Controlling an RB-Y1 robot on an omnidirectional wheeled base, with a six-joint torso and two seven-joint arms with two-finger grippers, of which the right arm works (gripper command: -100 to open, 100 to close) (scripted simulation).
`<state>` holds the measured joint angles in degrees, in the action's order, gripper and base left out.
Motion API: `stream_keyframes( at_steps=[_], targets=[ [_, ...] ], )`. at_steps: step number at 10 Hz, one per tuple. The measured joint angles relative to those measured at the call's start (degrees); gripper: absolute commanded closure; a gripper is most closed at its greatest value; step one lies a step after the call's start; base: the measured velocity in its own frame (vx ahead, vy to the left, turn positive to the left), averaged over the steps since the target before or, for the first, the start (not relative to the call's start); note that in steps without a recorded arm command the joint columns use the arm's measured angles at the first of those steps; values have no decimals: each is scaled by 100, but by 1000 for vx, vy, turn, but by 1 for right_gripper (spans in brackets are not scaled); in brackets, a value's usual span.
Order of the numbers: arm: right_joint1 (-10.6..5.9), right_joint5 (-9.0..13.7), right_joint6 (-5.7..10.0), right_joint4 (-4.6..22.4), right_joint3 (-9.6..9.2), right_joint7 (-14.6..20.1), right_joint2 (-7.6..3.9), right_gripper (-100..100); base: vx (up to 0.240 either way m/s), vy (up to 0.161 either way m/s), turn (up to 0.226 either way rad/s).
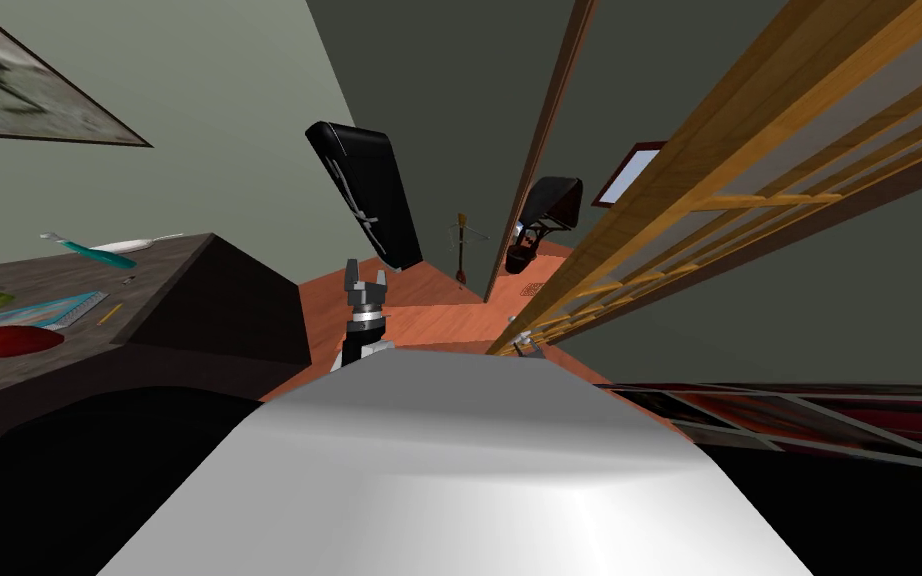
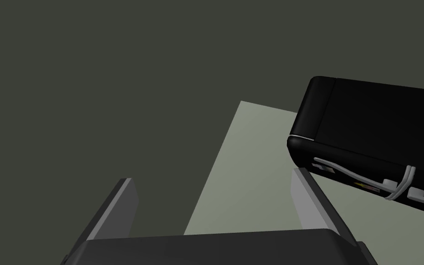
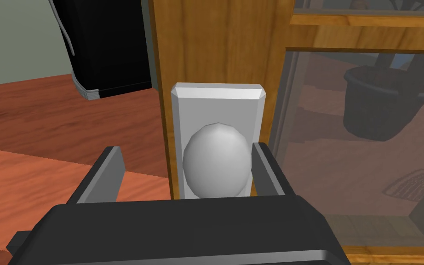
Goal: Pull the door open
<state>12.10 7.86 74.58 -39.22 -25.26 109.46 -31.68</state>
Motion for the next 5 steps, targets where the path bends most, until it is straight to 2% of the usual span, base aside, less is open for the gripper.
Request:
stream_keyframes(
  at_steps=[1, 3, 5],
  targets=[
    [-6, -41, 113, 90, -46, 16, -1, 100, -46, -40, 98],
    [131, -72, 89, -127, -76, 10, -76, 100, -27, -10, 1],
    [48, -84, 146, 19, -90, 34, -45, 100, -24, -10, 5]
  ],
)
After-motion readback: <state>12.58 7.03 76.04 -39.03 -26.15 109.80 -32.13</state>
